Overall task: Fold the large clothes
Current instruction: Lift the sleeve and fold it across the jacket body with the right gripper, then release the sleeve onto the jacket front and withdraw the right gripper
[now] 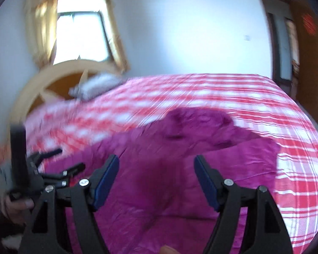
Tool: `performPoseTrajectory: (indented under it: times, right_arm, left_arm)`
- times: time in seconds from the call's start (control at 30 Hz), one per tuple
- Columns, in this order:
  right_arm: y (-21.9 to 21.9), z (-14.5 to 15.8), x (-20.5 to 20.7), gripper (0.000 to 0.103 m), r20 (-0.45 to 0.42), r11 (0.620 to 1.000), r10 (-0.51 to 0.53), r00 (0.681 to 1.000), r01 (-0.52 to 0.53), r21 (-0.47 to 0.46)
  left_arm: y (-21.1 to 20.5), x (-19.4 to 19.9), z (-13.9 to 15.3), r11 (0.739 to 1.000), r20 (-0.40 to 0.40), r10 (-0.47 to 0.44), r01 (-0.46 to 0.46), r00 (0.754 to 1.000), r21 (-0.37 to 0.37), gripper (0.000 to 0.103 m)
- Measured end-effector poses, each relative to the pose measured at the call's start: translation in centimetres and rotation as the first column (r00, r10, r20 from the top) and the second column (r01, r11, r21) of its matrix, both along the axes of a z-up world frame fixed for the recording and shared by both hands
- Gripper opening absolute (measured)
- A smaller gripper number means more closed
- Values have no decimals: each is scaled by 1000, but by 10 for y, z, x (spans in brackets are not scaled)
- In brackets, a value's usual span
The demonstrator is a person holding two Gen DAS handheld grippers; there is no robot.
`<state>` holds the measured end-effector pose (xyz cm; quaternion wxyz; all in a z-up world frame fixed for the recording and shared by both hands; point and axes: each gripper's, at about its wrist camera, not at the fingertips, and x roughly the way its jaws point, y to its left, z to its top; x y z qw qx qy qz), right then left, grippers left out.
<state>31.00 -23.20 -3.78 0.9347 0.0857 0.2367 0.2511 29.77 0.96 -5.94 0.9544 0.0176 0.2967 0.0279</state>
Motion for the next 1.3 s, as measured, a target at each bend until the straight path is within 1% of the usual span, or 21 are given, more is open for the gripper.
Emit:
performPoseTrajectory:
  times: [0.03,0.07,0.1,0.13,0.17,0.2,0.23,0.27,0.33,0.4,0.47,0.53,0.6,0.67,0.73,0.87,1.03,1.13,1.2,1.27,1.3]
  right_arm:
    - [-9,0,3,77,-6,999,-29,1000,30,22]
    - [-13,-2,11,77,-6,997,-74,997,74,2]
    - [-15,-4,15,75,9,989,-133,991,133,-59]
    - [-18,-9,23,69,33,957,-237,971,240,-161]
    - [-23,-16,33,47,23,933,-301,953,299,-201]
    - [-34,-26,48,31,-27,927,-334,942,323,-188]
    - [-44,-34,60,28,-71,924,-360,930,345,-166]
    - [-51,-42,71,28,-91,908,-402,911,384,-169]
    - [-67,-56,91,27,-106,864,-487,867,461,-202]
    - [-71,-66,105,27,-141,882,-460,877,433,-185]
    - [-61,-75,114,27,-151,897,-418,896,382,-223]
    - [-51,-86,119,27,-161,908,-368,916,317,-273]
    - [-47,-96,122,27,-178,904,-362,915,299,-304]
    - [-49,-113,129,27,-235,914,-352,906,278,-296]
    - [-55,-126,133,26,-264,918,-348,899,271,-289]
    - [-58,-129,132,25,-271,924,-341,900,268,-274]
    - [-58,-130,132,25,-271,923,-341,900,267,-277]
    - [-62,-115,129,25,-265,931,-320,909,250,-266]
    - [-75,-90,119,25,-193,938,-328,925,294,-185]
    - [-81,-71,119,25,-146,926,-362,921,337,-172]
    - [-84,-65,127,25,-153,920,-376,914,349,-179]
  left_arm:
    - [-7,2,0,1000,-3,-18,18,1000,-16,102]
    - [-13,5,0,999,-6,-37,37,999,-22,102]
    - [-24,8,0,998,-2,-60,60,998,-11,102]
    - [-34,11,0,997,6,-75,75,997,8,102]
    - [-45,14,-1,995,12,-93,93,996,28,102]
    - [-59,20,-3,992,15,-122,121,992,43,102]
    - [-68,26,-5,989,23,-138,136,990,57,102]
    - [-76,32,-9,987,36,-142,139,989,76,102]
    - [-90,47,-23,985,23,-139,135,990,109,102]
    - [-99,61,-42,982,-6,-114,114,993,152,102]
    - [-103,72,-60,974,-39,-98,104,994,202,102]
    - [-99,82,-83,967,-102,-52,76,993,244,102]
    - [-90,90,-94,976,-161,-48,81,986,201,102]
    - [-84,94,-97,984,-184,-50,81,982,162,102]
    - [-83,97,-101,985,-203,-54,85,978,150,102]
    - [-79,104,-106,988,-240,-64,94,969,118,102]
    - [-76,103,-108,993,-251,-71,92,965,75,102]
    - [-74,103,-110,995,-253,-75,91,965,51,102]
    - [-73,104,-110,995,-252,-77,90,965,39,102]
    - [-73,104,-110,995,-253,-79,90,964,35,102]
    - [-73,103,-110,995,-253,-79,91,964,33,102]
